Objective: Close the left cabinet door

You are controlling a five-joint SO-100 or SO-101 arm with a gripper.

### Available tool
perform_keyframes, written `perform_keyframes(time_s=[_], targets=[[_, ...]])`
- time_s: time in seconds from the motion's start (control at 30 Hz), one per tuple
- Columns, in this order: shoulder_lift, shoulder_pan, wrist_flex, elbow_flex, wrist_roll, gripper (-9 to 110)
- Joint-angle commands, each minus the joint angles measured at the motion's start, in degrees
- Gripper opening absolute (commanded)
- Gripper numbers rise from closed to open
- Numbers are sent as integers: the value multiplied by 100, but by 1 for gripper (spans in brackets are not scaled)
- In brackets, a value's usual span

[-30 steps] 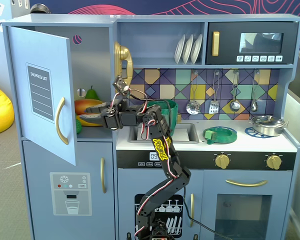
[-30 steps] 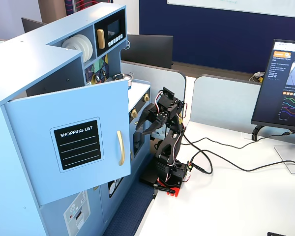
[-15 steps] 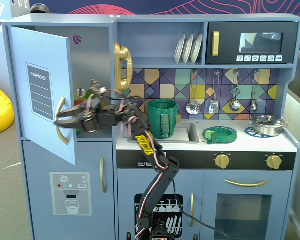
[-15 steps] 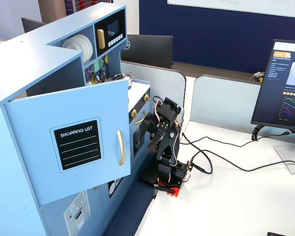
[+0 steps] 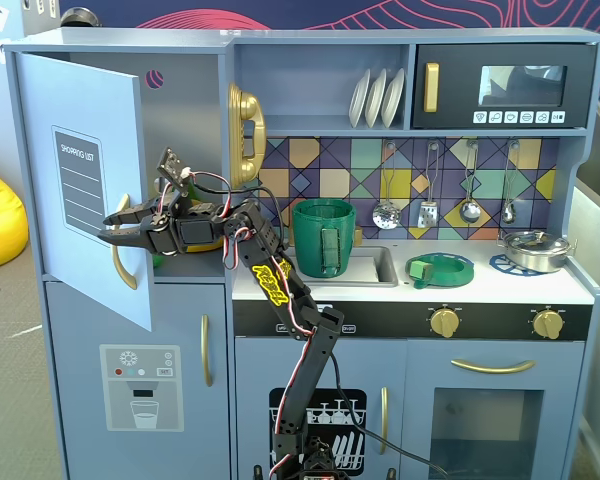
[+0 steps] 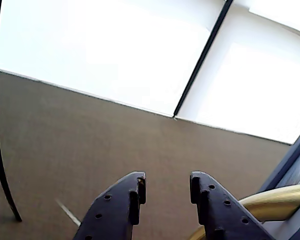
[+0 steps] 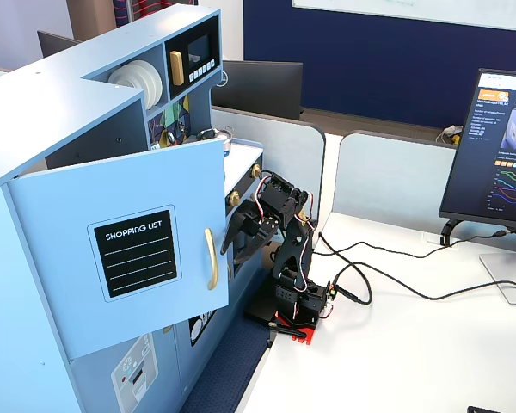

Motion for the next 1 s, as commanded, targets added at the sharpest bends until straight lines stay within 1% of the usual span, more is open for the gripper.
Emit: perform_keyframes(time_s=[0.0, 0.33, 0.53, 0.7, 0.8, 0.97], targets=[[123, 396, 9, -290, 9, 0], [290, 1679, 35, -202, 527, 0], [281, 2461, -79, -88, 624, 0], [-193, 3410, -492, -448, 870, 0], [-519, 3788, -562, -747, 958, 0], [-949, 4307, -1002, -791, 993, 0]])
